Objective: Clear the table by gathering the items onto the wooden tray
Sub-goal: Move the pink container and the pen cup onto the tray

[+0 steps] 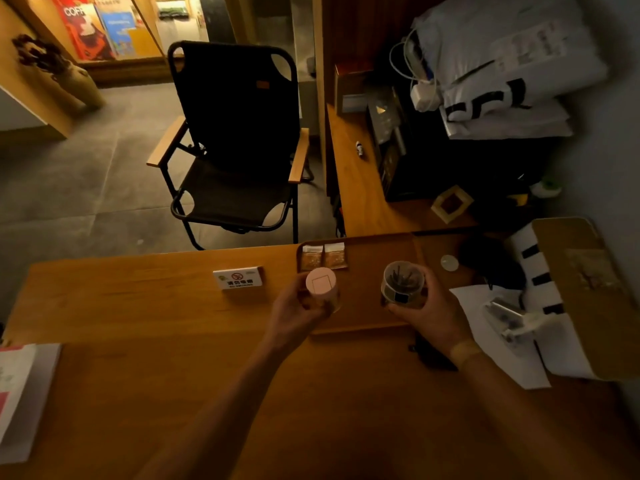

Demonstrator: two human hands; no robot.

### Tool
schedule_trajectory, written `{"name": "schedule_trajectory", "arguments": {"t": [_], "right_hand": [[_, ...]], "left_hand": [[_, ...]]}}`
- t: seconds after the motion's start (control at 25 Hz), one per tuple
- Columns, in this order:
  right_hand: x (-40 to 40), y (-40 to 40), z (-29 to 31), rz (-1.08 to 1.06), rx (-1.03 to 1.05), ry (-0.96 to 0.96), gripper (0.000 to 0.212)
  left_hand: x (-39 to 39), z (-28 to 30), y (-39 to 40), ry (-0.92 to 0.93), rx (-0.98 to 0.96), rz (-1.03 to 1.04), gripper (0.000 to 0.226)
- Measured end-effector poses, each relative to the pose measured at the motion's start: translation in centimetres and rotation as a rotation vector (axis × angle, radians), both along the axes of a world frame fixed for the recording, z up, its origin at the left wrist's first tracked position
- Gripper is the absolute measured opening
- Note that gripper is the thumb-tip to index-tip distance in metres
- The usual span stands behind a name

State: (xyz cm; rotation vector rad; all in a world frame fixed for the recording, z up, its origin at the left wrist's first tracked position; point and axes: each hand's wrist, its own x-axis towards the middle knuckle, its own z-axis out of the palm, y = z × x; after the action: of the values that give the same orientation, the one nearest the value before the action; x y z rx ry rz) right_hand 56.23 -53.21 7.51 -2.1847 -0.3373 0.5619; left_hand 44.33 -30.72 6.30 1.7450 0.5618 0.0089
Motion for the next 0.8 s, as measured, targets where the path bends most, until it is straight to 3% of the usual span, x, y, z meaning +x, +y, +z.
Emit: {"name": "schedule_trajectory", "arguments": {"t": [0.32,0.8], "right_hand": [[3.1,0.5,-4.0,-0.05,0.028,0.094,0.075],[8.0,1.3,-10.4,-0.084,0.045,0.042,0.071]], "left_hand": [[5.1,-3.5,-0.1,-0.006,0.057,-0.096,0.055],[11.9,-9.6,1.0,-0.006,0.245,-0.181,0.058]]}}
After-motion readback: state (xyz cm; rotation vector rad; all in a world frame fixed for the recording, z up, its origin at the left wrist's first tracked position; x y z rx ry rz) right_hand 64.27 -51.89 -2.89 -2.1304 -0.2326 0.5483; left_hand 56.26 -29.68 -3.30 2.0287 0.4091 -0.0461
